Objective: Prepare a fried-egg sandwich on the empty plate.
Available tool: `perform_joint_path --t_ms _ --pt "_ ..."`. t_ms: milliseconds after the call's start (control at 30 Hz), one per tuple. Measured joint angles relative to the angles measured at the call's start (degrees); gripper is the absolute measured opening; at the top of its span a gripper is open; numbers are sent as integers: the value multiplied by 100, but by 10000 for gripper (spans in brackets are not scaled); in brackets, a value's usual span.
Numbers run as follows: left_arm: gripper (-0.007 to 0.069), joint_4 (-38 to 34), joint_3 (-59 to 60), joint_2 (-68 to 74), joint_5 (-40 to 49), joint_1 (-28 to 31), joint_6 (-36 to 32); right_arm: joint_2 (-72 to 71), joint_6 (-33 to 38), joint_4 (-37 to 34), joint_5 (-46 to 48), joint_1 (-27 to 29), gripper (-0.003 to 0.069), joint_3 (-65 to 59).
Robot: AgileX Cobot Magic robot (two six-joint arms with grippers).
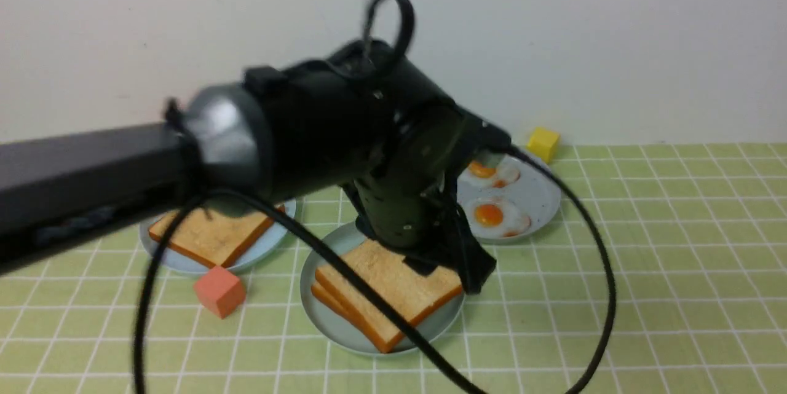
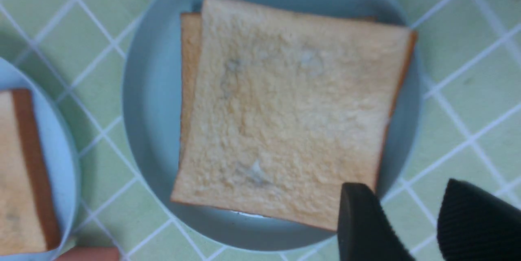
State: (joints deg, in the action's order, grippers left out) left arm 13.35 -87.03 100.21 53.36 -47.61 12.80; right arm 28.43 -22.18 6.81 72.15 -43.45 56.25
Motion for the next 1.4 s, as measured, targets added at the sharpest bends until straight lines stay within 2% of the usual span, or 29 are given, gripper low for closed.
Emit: perform_joint_path --t_ms 100,167,267,300,333,367,467,500,567,600,633,733,833,900,933,1033,1067,1100,1133,1267,1400 --pt "59 -146 65 -1191 -96 -353 6 -16 0 0 60 0 36 435" --pt "-11 -317 344 -1936 -402 -550 6 -97 0 0 60 0 38 532" --pt "-13 -500 915 -2940 -845 -747 6 -276 -8 0 73 0 38 539" --pt "-13 -633 1565 -3597 -1259 -858 6 -426 -34 -34 73 0 38 501" --pt "-13 -633 1565 -3679 -1309 -865 6 -475 -44 -42 73 0 38 493" --pt "-13 -772 2427 -4403 -1772 -904 6 -696 -92 -96 73 0 38 384" --pt "-13 -841 3379 -5209 -2329 -912 6 -1048 -145 -140 73 0 37 167" --pt "-13 -866 4250 -6036 -2876 -912 6 -1386 -173 -155 73 0 25 -73" --pt "-13 -878 5188 -6898 -3613 -912 6 -1702 -243 -155 73 0 6 -375" --pt "-13 -878 5280 -6898 -3691 -912 6 -1702 -243 -155 73 0 6 -375" --pt "-13 -878 6037 -7767 -4393 -912 6 -1986 -411 -155 73 0 1 -693" --pt "-13 -924 6871 -8728 -5114 -912 6 -2229 -612 -155 -15 0 2 -1117" --pt "-13 -971 7313 -9291 -5336 -912 6 -2341 -698 -155 -411 0 2 -1503" --pt "-13 -971 7658 -9696 -5445 -912 -16 -2347 -737 -97 -1217 0 3 -1995" --pt "-13 -971 7680 -9716 -5445 -912 -16 -2347 -737 -86 -1293 0 3 -2036" --pt "-13 -971 7996 -9889 -5456 -912 -20 -2347 -756 133 -2869 0 4 -2787" --pt "-13 -971 8011 -9889 -5445 -912 -20 -2347 -756 147 -2967 0 4 -2830" --pt "-13 -971 8158 -9889 -5336 -912 -22 -2337 -756 235 -3825 0 6 -3215" --pt "-13 -971 8207 -9889 -5292 -912 -27 -2335 -756 260 -4251 0 6 -3421" --pt "-13 -971 8324 -9889 -4860 -912 -27 -2330 -756 292 -5418 0 8 -4097" --pt "-13 -971 8336 -9889 -4435 -912 -27 -2330 -756 298 -5907 0 10 -4638"
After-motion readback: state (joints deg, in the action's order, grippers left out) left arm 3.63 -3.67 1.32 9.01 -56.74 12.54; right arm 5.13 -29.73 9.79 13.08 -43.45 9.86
